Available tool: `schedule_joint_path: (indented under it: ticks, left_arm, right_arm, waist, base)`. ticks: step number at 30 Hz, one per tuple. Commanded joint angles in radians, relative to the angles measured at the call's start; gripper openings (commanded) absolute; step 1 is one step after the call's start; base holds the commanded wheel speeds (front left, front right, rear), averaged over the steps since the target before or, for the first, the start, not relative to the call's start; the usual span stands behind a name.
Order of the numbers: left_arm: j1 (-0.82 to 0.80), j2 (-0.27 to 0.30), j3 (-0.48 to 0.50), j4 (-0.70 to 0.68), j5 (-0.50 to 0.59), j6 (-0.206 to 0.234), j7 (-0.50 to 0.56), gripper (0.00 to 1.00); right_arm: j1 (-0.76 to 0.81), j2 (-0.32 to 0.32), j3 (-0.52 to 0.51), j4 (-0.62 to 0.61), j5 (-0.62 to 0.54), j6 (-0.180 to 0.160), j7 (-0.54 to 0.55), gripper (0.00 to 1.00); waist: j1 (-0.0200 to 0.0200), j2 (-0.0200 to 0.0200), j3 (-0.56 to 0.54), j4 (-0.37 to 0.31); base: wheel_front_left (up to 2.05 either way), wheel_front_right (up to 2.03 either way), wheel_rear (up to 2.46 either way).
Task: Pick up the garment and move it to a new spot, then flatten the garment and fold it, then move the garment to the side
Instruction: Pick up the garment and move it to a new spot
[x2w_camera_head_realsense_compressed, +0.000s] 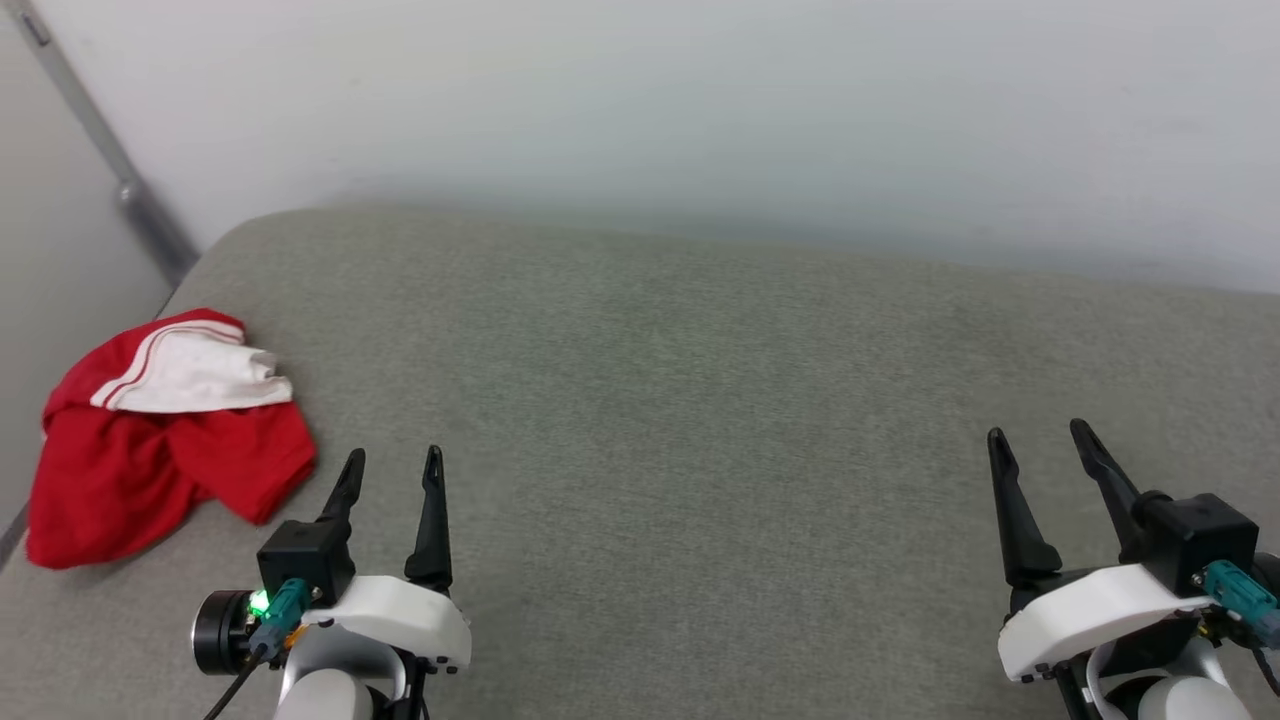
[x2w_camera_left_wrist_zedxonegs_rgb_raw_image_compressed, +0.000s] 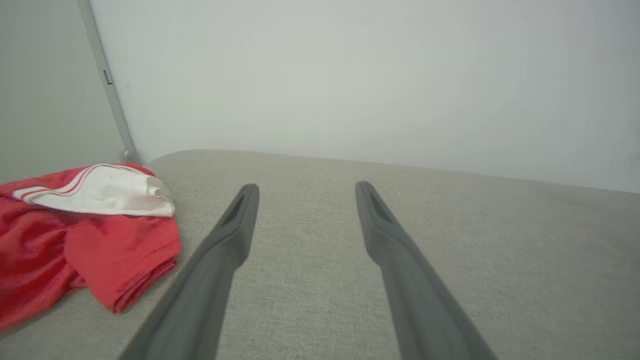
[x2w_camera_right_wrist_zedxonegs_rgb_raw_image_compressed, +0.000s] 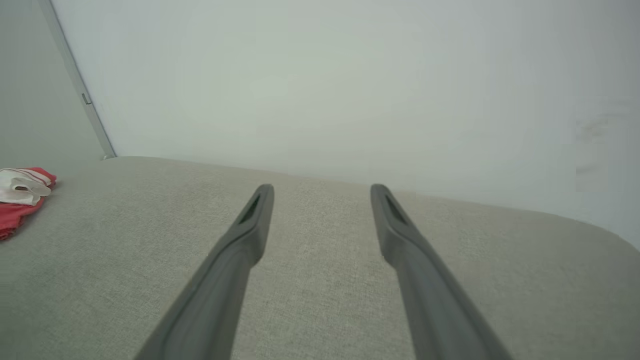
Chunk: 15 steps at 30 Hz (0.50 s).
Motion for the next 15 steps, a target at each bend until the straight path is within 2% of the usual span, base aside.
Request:
schedule_joint_path:
  ticks: [1,15]
  left_arm:
    - [0.004,0.001,0.003,-0.007,0.001,0.006,-0.003,1.0]
    - [0.031,0.017,0.048,-0.048,0.002,0.032,-0.003,1.0]
  right_arm:
    - [0.003,0.003,0.003,-0.011,0.001,0.0,0.003,1.0]
    - [-0.019,0.003,0.056,-0.058,0.011,0.0,0.019,1.0]
  waist:
    - [0.0,0.0,0.005,0.067]
    - [0.0,0.0,0.022,0.289]
  base:
    - [0.0,0.0,0.0]
    - [0.0,0.0,0.0]
